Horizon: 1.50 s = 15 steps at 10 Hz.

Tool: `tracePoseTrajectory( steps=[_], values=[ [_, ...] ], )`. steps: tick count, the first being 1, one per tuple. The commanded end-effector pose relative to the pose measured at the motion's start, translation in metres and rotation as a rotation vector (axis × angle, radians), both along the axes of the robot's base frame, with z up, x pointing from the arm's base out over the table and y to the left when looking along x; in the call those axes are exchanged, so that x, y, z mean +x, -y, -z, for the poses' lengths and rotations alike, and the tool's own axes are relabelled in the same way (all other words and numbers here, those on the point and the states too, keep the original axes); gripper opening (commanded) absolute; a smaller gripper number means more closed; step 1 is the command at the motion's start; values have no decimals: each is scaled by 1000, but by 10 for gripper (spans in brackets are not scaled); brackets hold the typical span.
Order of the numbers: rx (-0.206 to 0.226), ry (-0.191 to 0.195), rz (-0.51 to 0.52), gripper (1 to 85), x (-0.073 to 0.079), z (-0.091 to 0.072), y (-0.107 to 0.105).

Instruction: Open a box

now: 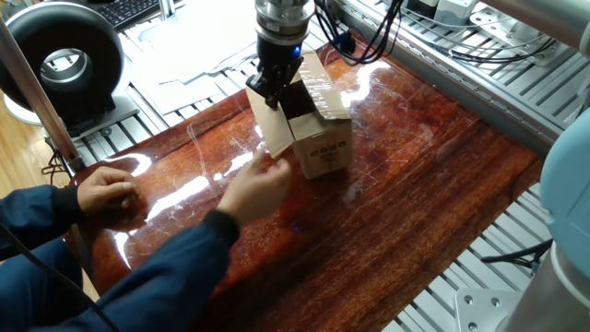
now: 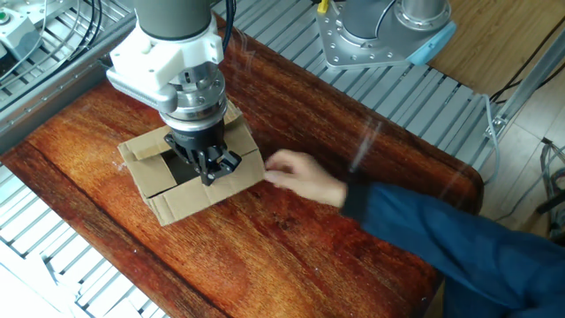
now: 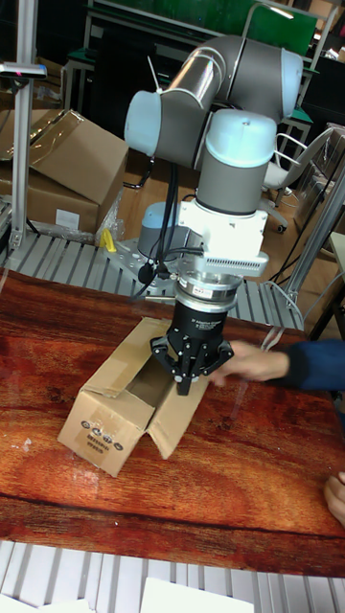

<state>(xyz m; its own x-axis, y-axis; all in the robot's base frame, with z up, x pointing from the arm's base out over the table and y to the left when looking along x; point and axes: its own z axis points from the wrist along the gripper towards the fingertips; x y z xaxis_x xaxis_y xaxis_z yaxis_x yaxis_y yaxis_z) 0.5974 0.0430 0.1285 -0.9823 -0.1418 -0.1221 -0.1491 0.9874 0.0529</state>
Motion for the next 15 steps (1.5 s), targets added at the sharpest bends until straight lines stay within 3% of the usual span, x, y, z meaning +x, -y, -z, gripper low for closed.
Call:
tracePoseTrajectory(
  steps=[1, 6, 9, 12, 15],
  values=[
    [4, 19, -31, 10, -2, 3, 3],
    [-14, 6, -56, 10, -8, 4, 10],
    [-68, -34, -97, 10, -12, -19, 23],
    [-90, -64, -136, 10, -17, -44, 34],
    [-145, -73, -163, 10, -18, -58, 47]
  ],
)
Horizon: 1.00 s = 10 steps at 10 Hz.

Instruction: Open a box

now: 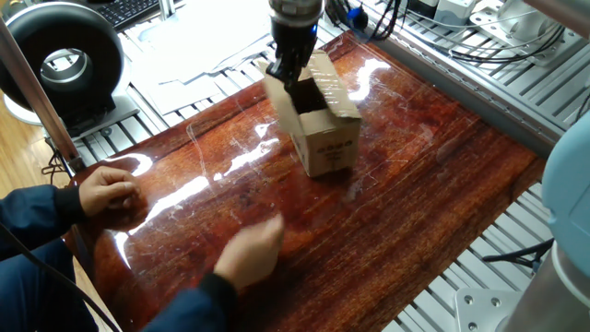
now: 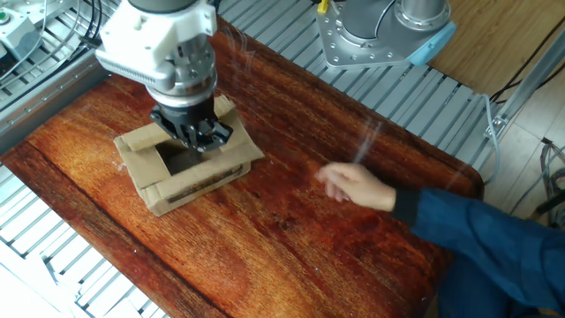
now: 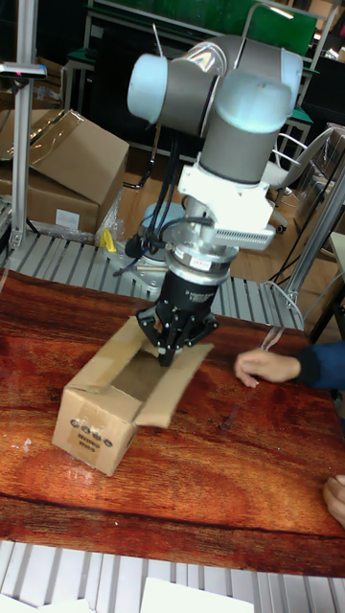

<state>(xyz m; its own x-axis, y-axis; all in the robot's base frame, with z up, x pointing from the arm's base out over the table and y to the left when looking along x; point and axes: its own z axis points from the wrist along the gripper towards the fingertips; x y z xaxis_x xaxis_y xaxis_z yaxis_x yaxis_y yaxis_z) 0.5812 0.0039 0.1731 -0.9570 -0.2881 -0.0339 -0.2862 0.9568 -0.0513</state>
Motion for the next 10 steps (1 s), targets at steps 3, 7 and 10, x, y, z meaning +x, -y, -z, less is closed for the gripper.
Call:
tracePoseTrajectory(
  steps=[3, 7, 10],
  values=[
    [-22, 19, -78, 10, -2, -2, 16],
    [10, 43, -120, 10, -11, 8, 21],
    [21, 61, -135, 10, -13, 11, 22]
  ],
)
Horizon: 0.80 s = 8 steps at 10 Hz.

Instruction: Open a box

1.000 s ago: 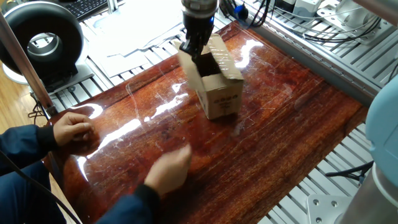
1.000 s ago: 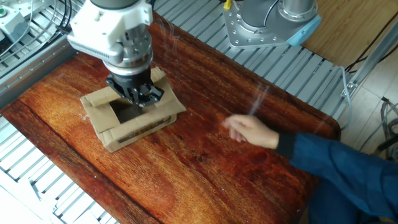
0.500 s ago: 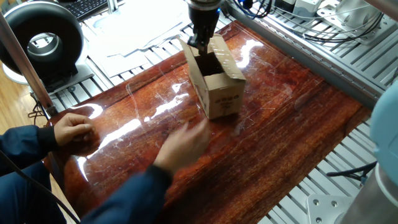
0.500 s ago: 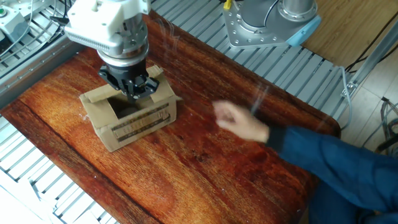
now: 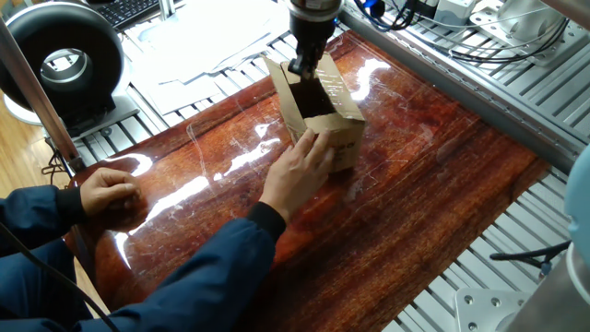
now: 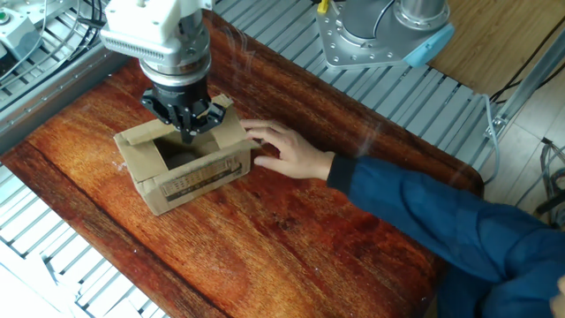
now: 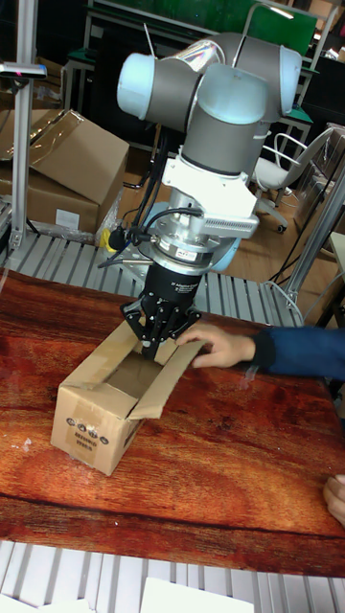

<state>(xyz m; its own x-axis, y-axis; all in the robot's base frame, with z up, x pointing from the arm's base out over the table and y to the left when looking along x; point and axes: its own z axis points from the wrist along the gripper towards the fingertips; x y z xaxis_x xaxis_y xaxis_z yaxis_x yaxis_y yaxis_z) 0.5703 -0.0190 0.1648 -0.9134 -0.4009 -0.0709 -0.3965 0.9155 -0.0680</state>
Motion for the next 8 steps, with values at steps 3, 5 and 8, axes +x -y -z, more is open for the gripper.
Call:
tracePoseTrajectory(
  steps=[3, 5, 8],
  values=[
    [48, 36, -65, 10, -8, 11, 1],
    [81, 53, -102, 10, -15, 13, -1],
    [75, 38, -152, 10, -25, 10, 4]
  ],
)
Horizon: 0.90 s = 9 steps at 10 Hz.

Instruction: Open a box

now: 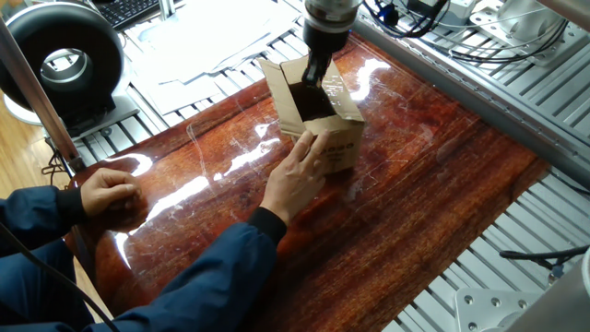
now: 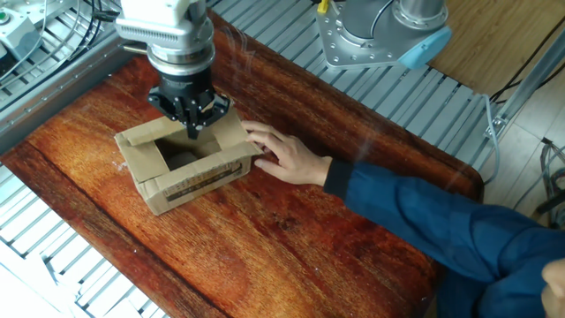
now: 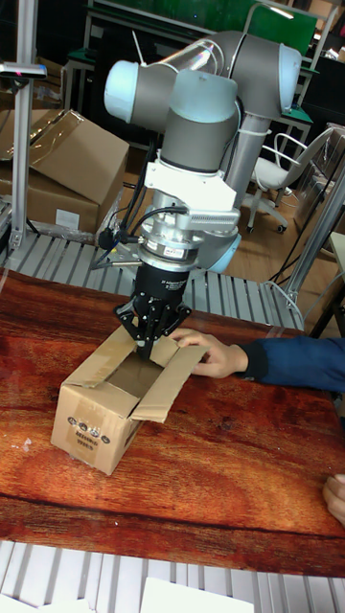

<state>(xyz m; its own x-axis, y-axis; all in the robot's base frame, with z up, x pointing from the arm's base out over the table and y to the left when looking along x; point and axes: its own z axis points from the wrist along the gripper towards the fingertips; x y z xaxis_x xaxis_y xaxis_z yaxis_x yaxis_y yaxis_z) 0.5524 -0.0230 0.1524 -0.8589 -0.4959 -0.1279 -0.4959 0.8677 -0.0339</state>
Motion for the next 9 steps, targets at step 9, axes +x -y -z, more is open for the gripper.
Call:
tracePoseTrajectory(
  steps=[9],
  values=[
    [-109, -140, -355, 10, -67, -16, 42]
  ],
)
